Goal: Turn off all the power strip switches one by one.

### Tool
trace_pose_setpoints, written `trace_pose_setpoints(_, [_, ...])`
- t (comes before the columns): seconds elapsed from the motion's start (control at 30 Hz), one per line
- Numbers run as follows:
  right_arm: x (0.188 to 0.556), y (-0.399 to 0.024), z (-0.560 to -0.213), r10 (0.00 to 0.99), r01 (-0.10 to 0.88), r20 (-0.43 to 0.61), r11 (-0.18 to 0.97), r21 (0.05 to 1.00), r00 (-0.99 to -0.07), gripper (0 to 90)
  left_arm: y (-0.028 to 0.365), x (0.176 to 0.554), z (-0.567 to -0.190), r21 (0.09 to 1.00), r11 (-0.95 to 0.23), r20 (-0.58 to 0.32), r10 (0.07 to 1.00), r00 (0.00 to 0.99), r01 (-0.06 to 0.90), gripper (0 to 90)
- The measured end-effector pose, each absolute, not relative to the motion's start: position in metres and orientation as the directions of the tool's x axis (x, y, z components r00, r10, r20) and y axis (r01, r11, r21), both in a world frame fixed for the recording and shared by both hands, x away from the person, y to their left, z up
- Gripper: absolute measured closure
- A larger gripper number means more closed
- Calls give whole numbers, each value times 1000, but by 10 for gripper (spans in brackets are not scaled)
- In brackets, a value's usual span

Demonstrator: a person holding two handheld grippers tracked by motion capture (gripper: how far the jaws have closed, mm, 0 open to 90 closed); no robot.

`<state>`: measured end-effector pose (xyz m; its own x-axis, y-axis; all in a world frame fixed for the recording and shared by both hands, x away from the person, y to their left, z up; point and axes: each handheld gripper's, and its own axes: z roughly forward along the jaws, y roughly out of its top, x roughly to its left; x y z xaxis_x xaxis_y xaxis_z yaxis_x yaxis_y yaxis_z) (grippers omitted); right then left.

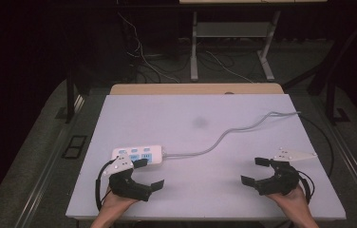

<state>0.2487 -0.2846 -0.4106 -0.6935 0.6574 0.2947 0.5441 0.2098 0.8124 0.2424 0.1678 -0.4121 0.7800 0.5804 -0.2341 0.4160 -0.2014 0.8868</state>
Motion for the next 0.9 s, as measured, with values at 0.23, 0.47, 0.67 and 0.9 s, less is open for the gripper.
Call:
trace_pose_setpoints(0.23, [249, -294, -408, 678, 536, 286, 189, 823, -677, 13, 166, 243, -403, 886, -225, -212, 581, 786, 406, 0])
trace_pose_setpoints(0.47, [249, -295, -408, 679, 541, 292, 184, 821, -674, 13, 163, 246, -396, 871, -263, -207, 571, 795, 416, 0])
trace_pose_setpoints(0.67, [250, -293, -410, 677, 546, 290, 196, 814, -676, 13, 164, 250, -392, 858, -299, -190, 570, 800, 417, 0])
trace_pose_setpoints(0.9, [249, -292, -411, 677, 549, 290, 201, 811, -677, 13, 171, 256, -386, 845, -324, -178, 580, 795, 426, 0])
